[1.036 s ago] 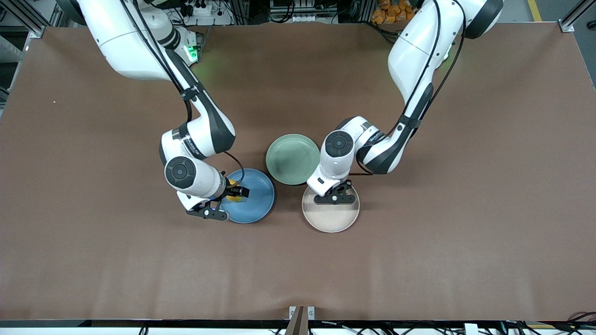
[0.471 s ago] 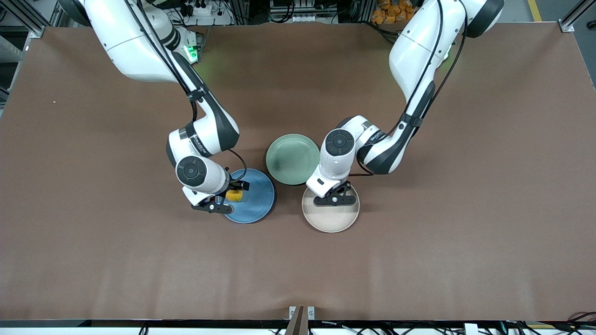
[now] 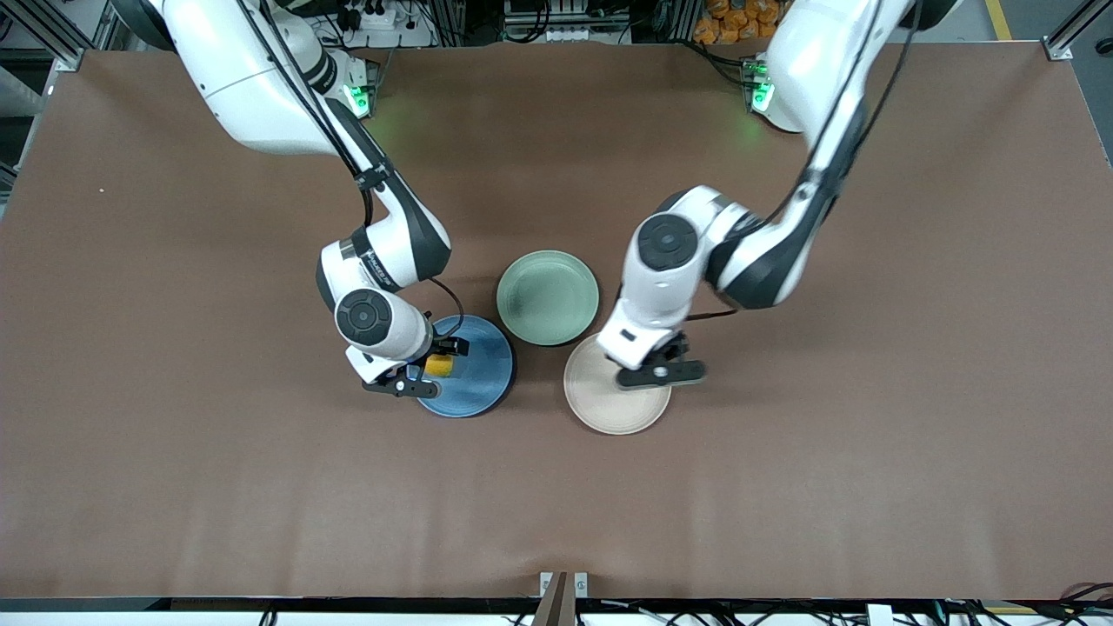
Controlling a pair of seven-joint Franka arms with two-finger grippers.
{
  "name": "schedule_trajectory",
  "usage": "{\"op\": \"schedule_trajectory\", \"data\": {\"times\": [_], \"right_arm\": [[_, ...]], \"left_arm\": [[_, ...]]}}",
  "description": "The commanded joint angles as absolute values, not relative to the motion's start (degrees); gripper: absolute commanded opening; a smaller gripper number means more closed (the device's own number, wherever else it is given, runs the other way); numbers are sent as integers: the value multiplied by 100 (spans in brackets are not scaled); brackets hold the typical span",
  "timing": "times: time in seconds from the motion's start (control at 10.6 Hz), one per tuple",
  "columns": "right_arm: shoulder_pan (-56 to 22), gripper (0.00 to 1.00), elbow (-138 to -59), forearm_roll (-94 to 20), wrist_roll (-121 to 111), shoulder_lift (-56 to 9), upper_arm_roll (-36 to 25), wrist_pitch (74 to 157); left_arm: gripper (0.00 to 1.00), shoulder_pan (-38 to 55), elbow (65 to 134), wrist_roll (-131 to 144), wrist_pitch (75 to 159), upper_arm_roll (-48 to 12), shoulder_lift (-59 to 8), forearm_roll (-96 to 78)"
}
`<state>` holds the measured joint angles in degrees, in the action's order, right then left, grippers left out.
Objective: Pick lemon and lettuce from blue and beige plates
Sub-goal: 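Lift the lettuce with the left gripper while the right gripper lifts the lemon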
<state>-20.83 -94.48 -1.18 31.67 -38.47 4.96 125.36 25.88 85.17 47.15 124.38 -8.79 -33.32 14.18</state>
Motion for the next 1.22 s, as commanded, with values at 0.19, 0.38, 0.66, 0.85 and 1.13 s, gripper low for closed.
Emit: {"op": "schedule_trajectory", "data": {"times": [0.19, 0.38, 0.66, 0.85, 1.13], "right_arm": [[-2136, 83, -9457, 149, 3296, -3876, 448, 12673], [-2136, 4, -9448, 290, 3287, -3876, 413, 12796], [-2118, 0, -9431, 273, 3348, -3832, 422, 12779], [-2092, 0, -9396, 229, 3838, -3727, 431, 12735], [-2022, 0, -9396, 193, 4061, -3490, 439, 12683]], "left_arm": [[0, 1971, 8701, 3905, 11726, -940, -2480, 986], [0, 1680, 8692, 3238, 11392, -932, -2260, 844], [0, 1170, 8745, 2191, 10707, -923, -1996, 844], [0, 784, 8841, 1778, 10459, -932, -2039, 835], [0, 571, 8903, 1731, 10476, -932, -2503, 800]]}}
